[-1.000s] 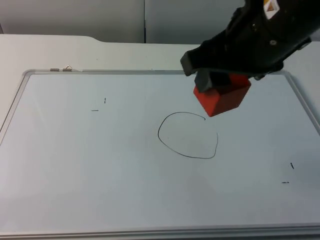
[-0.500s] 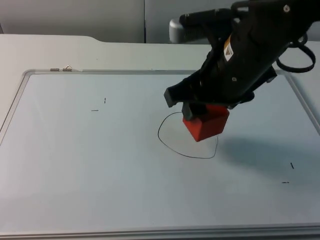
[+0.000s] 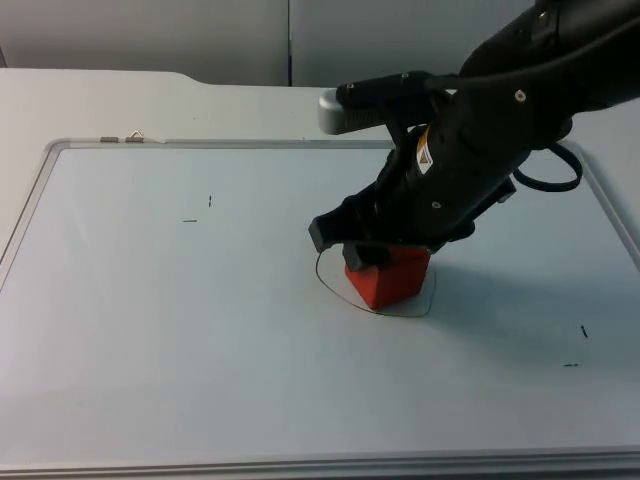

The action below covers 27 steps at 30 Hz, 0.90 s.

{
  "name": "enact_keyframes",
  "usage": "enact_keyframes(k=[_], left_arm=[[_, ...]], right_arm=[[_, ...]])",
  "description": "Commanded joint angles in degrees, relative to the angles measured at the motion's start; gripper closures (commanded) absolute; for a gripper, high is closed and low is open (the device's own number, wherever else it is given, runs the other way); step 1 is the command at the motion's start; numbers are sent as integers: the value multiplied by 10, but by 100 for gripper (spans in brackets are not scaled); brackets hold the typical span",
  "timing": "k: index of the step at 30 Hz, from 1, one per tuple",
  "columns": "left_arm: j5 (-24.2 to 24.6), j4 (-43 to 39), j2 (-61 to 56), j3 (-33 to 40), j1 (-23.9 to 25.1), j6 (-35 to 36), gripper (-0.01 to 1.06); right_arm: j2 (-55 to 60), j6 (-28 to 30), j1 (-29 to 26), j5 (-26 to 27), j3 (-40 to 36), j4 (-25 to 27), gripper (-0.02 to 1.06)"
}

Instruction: Pick up one cube with the left hand and another cube with the right hand. First place the cube in the right hand at the target position, then stack the cube in the left hand on top.

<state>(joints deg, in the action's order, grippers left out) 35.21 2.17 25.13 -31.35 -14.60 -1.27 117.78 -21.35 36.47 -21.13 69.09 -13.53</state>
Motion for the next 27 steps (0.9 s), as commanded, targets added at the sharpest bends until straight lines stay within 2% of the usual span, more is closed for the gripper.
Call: enact_keyframes(k=[1, 11, 13, 14, 15, 16, 20, 21, 25, 26, 27], left_arm=[[-10, 2, -4, 1, -5, 3, 104], [-10, 2, -4, 1, -5, 3, 104], [-10, 2, -4, 1, -5, 3, 104], [-10, 2, -4, 1, -5, 3, 104], [-10, 2, -4, 1, -5, 3, 104], [-10, 2, -4, 1, -5, 3, 104], [-10, 2, -4, 1, -5, 3, 104], [-10, 2, -4, 1, -5, 3, 104], [-10, 2, -4, 1, -5, 3, 104], [-10, 2, -4, 1, -5, 3, 104], [-10, 2, -4, 1, -5, 3, 104]], right_arm=[[9, 4, -1, 9, 5, -3, 105], [19, 4, -1, 14, 5, -16, 104], [19, 4, -1, 14, 5, -16, 101], [19, 3, -1, 14, 5, -16, 97], [19, -2, -1, 14, 5, -16, 89], [19, -2, -1, 14, 5, -16, 89], [14, -3, -1, 17, 5, -17, 60], [14, -3, -1, 17, 5, -17, 60], [-13, -3, -1, 31, 6, -25, 27], [-25, -3, -1, 35, 8, -34, 21], [-25, -3, -1, 35, 8, -34, 21]])
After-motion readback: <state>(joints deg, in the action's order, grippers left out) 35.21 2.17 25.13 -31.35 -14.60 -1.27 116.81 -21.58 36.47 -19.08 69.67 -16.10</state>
